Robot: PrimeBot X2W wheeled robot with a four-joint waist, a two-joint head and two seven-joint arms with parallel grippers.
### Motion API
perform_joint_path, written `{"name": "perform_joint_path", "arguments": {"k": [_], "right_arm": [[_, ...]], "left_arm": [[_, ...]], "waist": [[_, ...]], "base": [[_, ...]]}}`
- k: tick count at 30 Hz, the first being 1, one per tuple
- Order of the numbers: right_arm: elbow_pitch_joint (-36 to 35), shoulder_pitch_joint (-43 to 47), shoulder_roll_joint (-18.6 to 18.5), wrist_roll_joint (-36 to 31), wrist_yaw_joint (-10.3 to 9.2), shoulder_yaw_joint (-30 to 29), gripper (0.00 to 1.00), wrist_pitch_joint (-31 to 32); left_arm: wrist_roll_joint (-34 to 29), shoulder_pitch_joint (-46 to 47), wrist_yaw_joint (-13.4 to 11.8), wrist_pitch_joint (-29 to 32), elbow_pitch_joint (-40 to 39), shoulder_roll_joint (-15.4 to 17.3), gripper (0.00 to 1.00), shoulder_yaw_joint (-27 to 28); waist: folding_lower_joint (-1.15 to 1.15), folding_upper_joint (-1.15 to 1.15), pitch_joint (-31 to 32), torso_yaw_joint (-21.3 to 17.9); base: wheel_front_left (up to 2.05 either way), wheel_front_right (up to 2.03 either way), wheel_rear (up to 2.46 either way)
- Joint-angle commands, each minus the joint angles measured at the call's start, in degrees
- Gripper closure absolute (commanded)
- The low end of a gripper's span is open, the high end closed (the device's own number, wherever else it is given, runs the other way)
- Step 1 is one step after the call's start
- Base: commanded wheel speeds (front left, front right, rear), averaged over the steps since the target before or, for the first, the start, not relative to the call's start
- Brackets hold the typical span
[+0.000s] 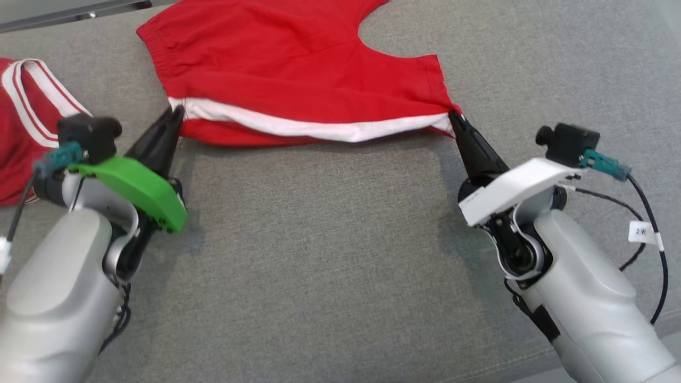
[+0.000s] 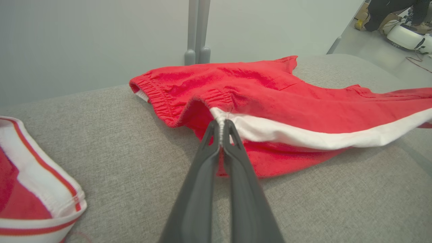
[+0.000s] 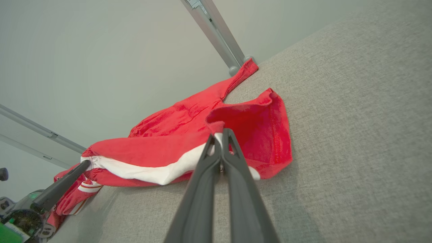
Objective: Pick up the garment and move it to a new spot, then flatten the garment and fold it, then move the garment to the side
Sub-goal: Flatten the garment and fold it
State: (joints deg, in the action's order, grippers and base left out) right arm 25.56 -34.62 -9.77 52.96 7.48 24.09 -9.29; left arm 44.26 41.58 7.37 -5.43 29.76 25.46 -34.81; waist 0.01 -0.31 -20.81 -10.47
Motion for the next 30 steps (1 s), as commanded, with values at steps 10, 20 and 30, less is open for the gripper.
{"name": "perform_joint_path", "arguments": {"k": [10,20,30], "right_arm": [[-1.8,6.6,-3.6,1.2,0.02,1.3,1.00,-4.0],[-5.4,14.6,-6.6,2.4,0.02,-0.6,1.00,-4.5],[-12.7,26.3,-9.3,1.7,0.02,-2.6,1.00,-1.9]], "left_arm": [[0.0,-10.8,-2.4,-6.4,-6.4,-0.1,1.00,-1.1],[-1.2,-20.2,-6.1,-9.3,-12.2,-1.4,1.00,-0.8],[-3.2,-33.6,-10.3,-9.8,-22.4,-2.7,1.00,1.0]], "waist": [[-0.01,0.31,3.3,1.7],[-0.01,0.31,7.4,2.2],[-0.01,0.31,12.0,3.2]], "base": [[0.00,0.00,0.00],[0.00,0.00,0.00],[0.00,0.00,0.00]]}}
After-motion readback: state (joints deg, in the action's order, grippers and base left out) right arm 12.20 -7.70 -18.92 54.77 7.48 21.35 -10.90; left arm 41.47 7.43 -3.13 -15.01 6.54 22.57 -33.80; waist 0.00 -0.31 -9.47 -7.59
